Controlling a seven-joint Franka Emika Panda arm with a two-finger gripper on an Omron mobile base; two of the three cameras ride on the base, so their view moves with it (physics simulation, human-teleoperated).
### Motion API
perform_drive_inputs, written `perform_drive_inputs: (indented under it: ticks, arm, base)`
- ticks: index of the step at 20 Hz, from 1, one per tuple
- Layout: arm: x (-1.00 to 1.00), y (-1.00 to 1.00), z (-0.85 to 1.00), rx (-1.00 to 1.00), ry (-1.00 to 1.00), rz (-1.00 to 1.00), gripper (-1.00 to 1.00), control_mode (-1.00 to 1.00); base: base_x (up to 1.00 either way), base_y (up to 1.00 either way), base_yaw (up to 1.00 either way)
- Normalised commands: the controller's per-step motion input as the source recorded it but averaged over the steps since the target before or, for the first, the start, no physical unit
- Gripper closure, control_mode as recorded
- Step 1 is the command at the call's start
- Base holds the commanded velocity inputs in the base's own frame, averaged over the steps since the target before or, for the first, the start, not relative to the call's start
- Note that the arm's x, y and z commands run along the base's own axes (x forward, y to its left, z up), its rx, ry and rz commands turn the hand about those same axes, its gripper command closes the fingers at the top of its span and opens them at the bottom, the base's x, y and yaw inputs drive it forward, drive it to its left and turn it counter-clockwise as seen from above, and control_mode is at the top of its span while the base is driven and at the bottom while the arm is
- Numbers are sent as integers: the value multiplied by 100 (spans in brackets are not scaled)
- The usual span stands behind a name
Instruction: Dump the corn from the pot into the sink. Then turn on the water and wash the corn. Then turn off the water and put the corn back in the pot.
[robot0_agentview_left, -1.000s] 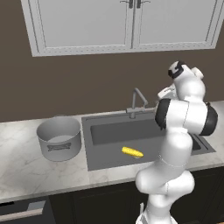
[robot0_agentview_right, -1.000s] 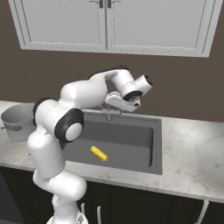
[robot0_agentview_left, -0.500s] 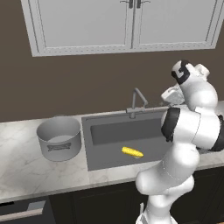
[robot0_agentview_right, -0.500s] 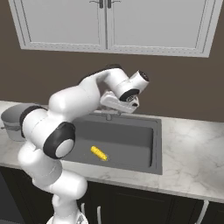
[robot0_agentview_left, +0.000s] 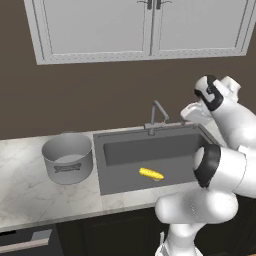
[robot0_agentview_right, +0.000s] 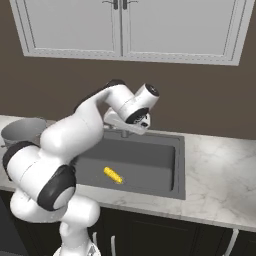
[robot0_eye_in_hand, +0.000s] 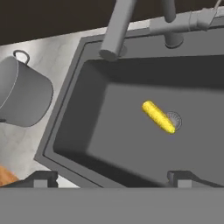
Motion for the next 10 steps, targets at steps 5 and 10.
perform_drive_inputs:
  ticks: [5,10]
  arm:
    - [-35,32,0,-3,0,-14,-100,-100]
    - [-13,35,0,-3,0,-6,-100,-100]
  base:
    - [0,0,0]
    - [0,0,0]
